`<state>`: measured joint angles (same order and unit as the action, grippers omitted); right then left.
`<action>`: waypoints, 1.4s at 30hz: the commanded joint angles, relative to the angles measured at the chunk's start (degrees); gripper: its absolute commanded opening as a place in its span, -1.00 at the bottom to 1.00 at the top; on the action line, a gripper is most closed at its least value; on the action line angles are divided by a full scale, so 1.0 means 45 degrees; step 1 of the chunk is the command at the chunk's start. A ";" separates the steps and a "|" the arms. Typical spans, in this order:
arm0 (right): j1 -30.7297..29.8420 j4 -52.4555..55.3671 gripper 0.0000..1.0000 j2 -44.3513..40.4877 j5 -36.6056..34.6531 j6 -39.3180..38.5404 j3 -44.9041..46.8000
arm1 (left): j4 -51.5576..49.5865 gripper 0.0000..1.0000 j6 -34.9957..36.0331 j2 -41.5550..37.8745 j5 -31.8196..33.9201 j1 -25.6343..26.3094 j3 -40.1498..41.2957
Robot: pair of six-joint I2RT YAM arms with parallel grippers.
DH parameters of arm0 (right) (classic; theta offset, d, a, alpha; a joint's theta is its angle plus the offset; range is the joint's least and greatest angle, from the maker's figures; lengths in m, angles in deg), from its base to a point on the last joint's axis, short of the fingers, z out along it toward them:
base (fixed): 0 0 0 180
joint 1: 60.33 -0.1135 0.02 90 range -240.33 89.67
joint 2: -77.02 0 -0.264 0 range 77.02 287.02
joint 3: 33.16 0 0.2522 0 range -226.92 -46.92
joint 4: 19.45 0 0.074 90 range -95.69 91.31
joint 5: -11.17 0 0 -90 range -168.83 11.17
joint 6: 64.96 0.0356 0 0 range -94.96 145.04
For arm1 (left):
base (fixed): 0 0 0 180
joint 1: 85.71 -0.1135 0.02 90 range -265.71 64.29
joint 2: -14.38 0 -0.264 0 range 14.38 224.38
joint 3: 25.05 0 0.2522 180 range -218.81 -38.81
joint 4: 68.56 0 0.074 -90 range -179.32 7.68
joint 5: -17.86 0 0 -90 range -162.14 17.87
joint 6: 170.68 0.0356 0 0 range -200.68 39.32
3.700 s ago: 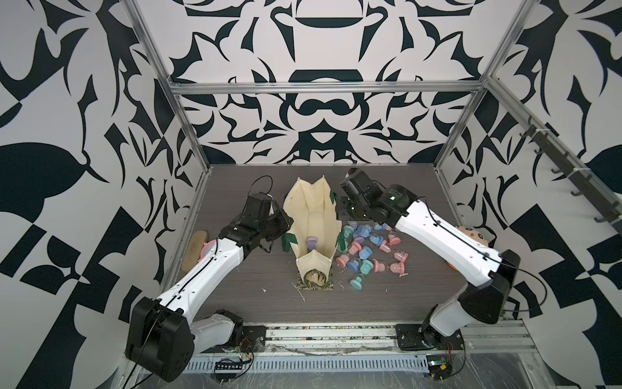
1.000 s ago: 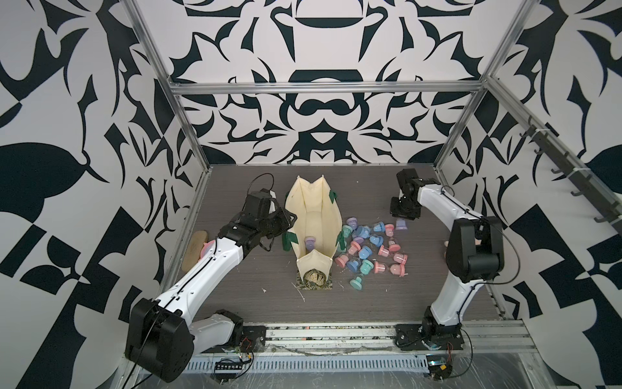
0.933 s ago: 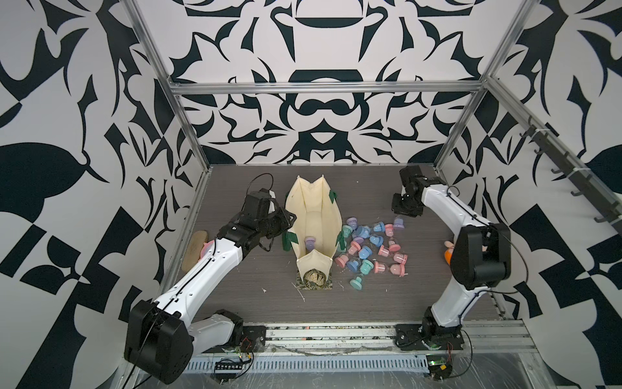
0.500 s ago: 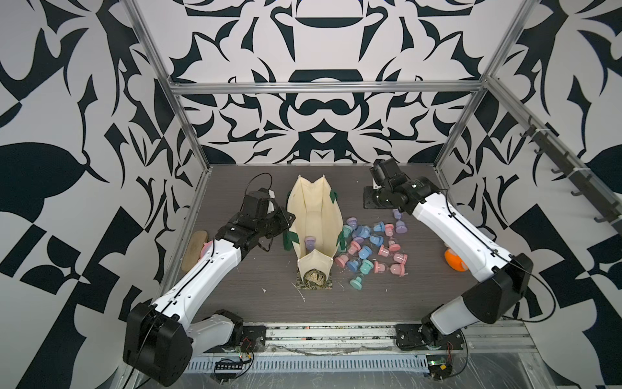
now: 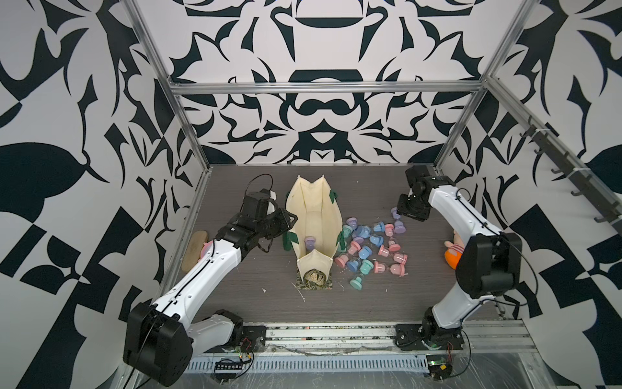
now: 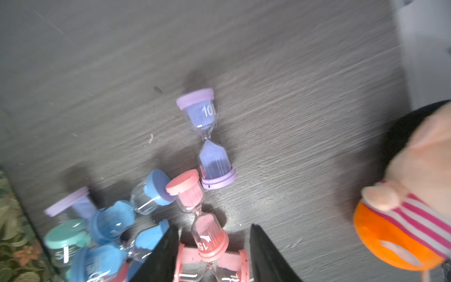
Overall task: Put the hourglass into the canvas bag
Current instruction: Pick up the hourglass from the center of the board.
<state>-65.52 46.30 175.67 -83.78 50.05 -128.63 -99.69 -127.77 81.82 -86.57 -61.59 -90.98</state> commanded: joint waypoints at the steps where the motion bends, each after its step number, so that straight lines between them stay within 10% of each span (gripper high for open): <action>1: -0.0083 0.0119 0.13 0.0577 0.0099 -0.0669 -0.0300 | -0.0037 -0.51 0.0226 -0.0221 -0.0224 -0.0080 0.0243; 22: 0.0576 -0.0298 -0.14 0.4210 0.0062 -0.1125 -0.1243 | 0.0334 -0.64 0.0760 0.0277 -0.0579 -0.0351 0.0302; 35: 0.0587 -0.0853 -1.00 0.2777 -0.0086 -0.0759 0.0331 | 0.0272 -0.64 0.0375 0.0206 -0.0737 -0.0378 0.0269; 42: 0.0586 -0.0704 -1.00 0.0316 -0.0068 -0.0445 0.1089 | 0.0348 -0.63 -0.0099 0.0096 -0.0879 -0.0360 0.0380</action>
<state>-63.03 41.67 183.63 -83.71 46.51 -123.76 -98.75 -127.42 82.63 -89.37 -62.95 -90.10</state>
